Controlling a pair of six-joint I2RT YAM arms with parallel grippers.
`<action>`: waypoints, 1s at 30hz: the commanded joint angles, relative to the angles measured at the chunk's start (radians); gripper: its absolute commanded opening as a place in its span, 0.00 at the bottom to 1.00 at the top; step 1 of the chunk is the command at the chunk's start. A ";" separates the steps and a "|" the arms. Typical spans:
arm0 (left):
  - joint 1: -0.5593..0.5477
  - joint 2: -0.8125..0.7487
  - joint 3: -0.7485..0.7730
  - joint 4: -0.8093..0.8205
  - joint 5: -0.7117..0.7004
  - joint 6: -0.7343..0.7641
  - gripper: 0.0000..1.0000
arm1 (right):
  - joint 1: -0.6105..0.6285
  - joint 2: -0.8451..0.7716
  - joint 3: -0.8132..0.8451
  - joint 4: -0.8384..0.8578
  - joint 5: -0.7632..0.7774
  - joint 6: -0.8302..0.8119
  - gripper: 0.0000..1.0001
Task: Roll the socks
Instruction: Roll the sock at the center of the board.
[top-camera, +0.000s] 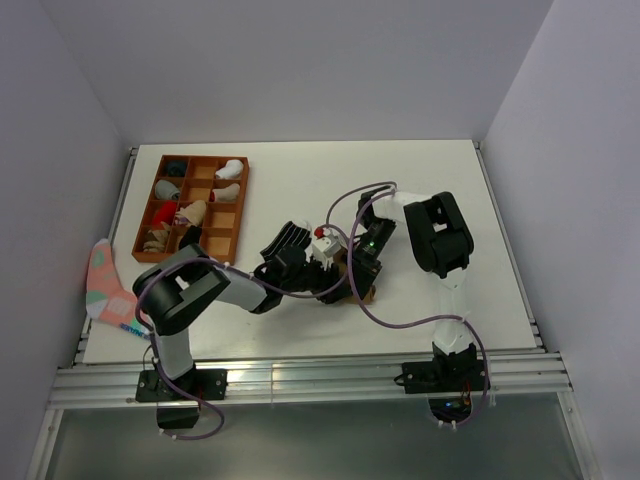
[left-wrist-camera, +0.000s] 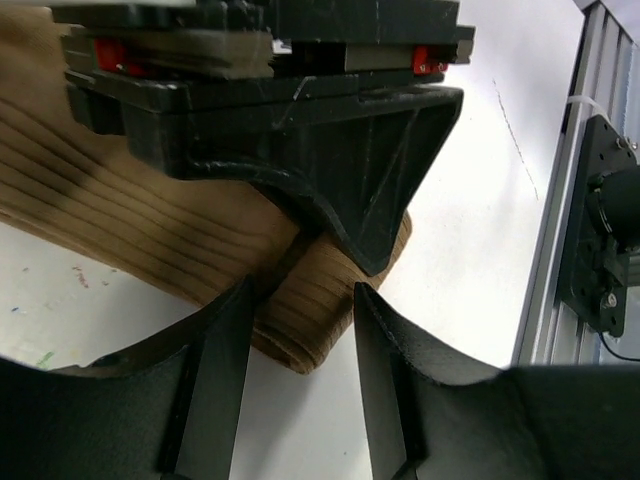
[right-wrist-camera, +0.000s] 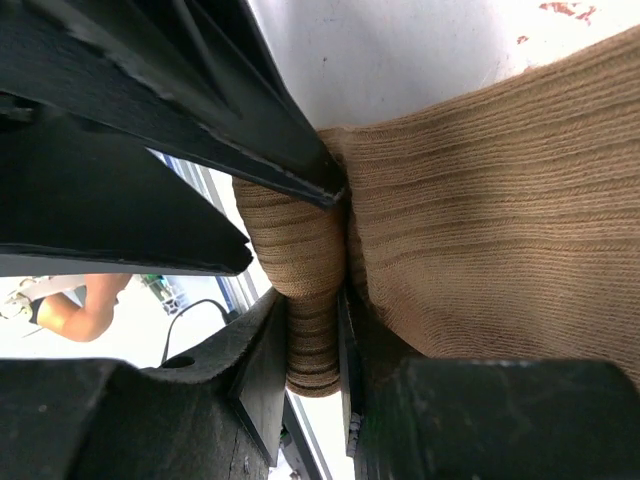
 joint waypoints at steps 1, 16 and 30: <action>-0.005 0.034 0.011 0.113 0.063 -0.019 0.50 | -0.007 0.018 0.016 0.001 0.016 -0.006 0.17; -0.044 0.088 0.028 0.059 -0.015 -0.093 0.11 | -0.005 -0.098 -0.105 0.203 0.041 0.120 0.34; -0.067 0.105 0.013 -0.006 -0.134 -0.171 0.00 | -0.071 -0.336 -0.175 0.288 0.045 0.201 0.46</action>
